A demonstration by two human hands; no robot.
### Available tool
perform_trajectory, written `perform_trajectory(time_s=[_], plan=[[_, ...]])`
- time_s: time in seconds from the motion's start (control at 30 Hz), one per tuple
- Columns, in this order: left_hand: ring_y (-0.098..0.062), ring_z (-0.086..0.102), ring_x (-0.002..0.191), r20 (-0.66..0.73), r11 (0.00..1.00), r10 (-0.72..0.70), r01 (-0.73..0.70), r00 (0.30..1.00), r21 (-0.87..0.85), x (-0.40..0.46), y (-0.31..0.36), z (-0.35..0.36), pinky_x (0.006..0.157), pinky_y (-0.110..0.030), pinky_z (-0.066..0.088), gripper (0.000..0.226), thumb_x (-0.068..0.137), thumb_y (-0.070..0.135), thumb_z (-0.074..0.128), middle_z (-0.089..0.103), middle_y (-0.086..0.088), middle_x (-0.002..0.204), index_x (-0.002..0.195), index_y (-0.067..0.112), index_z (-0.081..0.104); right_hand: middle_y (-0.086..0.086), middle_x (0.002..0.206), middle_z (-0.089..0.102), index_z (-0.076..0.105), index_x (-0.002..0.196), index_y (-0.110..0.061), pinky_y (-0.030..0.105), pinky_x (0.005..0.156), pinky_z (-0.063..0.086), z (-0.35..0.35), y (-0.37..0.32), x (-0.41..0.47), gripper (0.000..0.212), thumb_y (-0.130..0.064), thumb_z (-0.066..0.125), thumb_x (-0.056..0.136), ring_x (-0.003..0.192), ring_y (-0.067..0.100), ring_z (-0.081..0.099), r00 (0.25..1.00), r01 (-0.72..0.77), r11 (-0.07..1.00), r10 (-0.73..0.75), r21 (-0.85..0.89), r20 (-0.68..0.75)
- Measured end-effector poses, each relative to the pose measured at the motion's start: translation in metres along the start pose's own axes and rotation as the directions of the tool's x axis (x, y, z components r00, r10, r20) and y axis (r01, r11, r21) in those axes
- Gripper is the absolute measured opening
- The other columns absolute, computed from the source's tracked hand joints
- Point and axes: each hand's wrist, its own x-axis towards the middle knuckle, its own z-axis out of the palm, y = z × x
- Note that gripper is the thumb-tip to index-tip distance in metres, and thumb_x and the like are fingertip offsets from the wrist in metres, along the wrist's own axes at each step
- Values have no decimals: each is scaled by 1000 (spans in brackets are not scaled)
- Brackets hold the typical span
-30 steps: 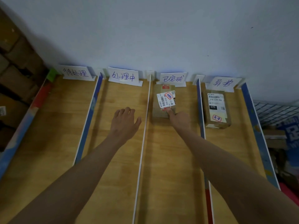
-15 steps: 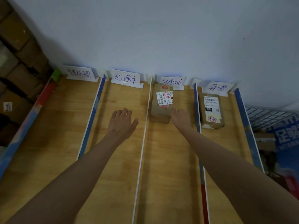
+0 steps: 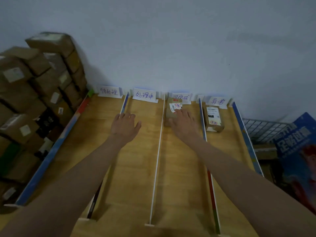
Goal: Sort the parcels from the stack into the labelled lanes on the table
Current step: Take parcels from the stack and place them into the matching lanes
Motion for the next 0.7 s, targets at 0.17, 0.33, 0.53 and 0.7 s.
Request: perform_trajectory(time_s=[0.17,0.33,0.53,0.7], plan=[[-28,49,127,-35,999,-22,22,999,26,-75,-34,-32,108,-40,34,52,102,48,34,54,-9,136,136,13,52,10,141,47,43,139,-11,41,110,30,-16,-49,-54,50,-41,44,99,132,30,40,999,51,998,-51,-20,0],[-29,49,126,-68,994,-101,103,993,27,-138,-79,-60,107,-41,35,50,102,48,35,53,-9,137,134,14,53,9,149,41,37,147,-12,41,115,25,-32,-104,-89,55,-43,41,101,140,29,33,991,134,991,-134,2,11],[-31,47,128,-114,982,-182,186,977,30,-187,-141,-92,111,-44,34,50,102,47,32,52,-9,137,137,16,50,11,143,47,42,143,-8,42,110,32,-41,-174,-103,54,-43,39,102,134,30,41,976,219,976,-219,9,5],[-30,46,130,-140,962,-270,274,953,14,-213,-200,-109,110,-42,33,55,102,51,30,51,-9,139,140,14,47,14,139,50,46,137,-6,42,107,34,-35,-234,-98,51,-40,42,100,131,31,43,961,276,960,-277,47,18]])
